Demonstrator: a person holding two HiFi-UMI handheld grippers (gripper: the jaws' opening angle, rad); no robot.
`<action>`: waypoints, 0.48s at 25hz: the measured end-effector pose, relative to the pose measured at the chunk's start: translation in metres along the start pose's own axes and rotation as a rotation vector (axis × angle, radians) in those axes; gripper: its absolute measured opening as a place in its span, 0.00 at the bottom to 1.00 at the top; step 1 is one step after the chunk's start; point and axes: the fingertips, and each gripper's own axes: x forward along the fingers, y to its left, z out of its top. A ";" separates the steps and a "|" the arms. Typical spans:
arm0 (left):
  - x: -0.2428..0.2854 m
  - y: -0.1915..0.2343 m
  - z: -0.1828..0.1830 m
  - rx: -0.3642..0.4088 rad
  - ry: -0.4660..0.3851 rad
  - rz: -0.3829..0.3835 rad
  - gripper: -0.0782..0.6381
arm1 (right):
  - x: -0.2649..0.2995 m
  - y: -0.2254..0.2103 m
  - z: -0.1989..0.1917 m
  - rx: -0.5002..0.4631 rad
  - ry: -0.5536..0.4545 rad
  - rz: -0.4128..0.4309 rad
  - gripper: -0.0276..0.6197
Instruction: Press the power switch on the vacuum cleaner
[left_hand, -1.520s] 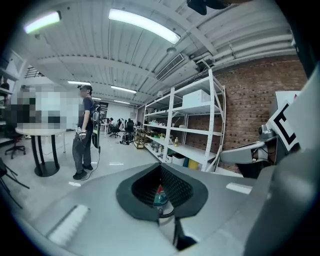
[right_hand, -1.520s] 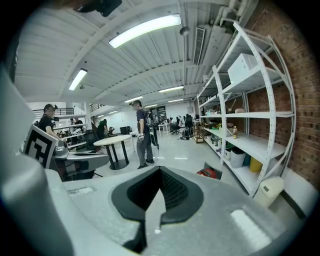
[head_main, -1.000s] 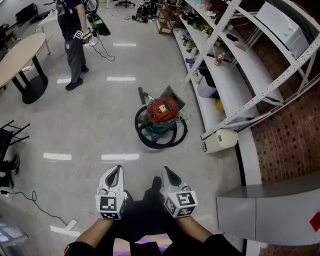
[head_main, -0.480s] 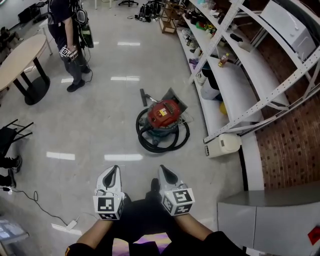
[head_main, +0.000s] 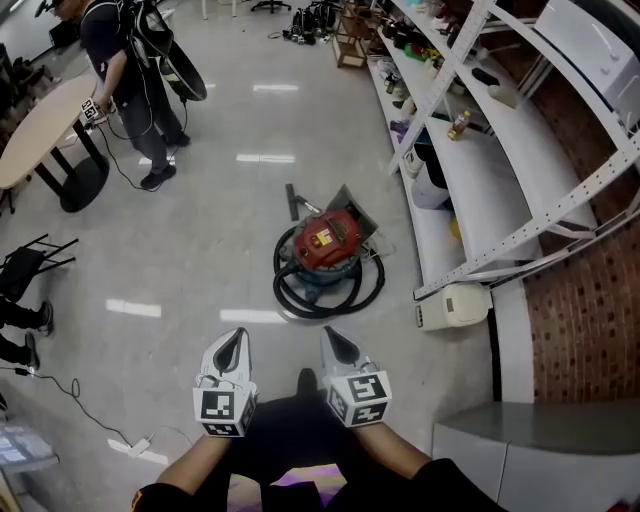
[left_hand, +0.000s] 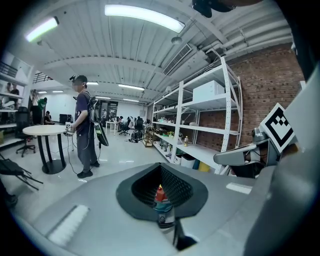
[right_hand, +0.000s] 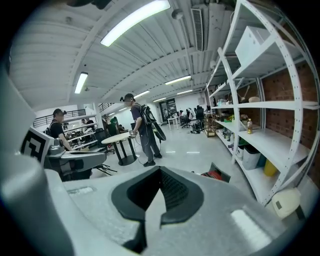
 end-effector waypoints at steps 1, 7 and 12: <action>0.005 -0.006 -0.001 0.001 0.004 0.004 0.13 | 0.001 -0.007 0.000 -0.001 0.003 0.007 0.03; 0.028 -0.035 -0.001 0.016 0.020 0.033 0.13 | 0.003 -0.045 -0.005 0.007 0.021 0.046 0.03; 0.039 -0.045 -0.001 0.021 0.026 0.042 0.13 | 0.004 -0.059 -0.006 0.019 0.026 0.056 0.03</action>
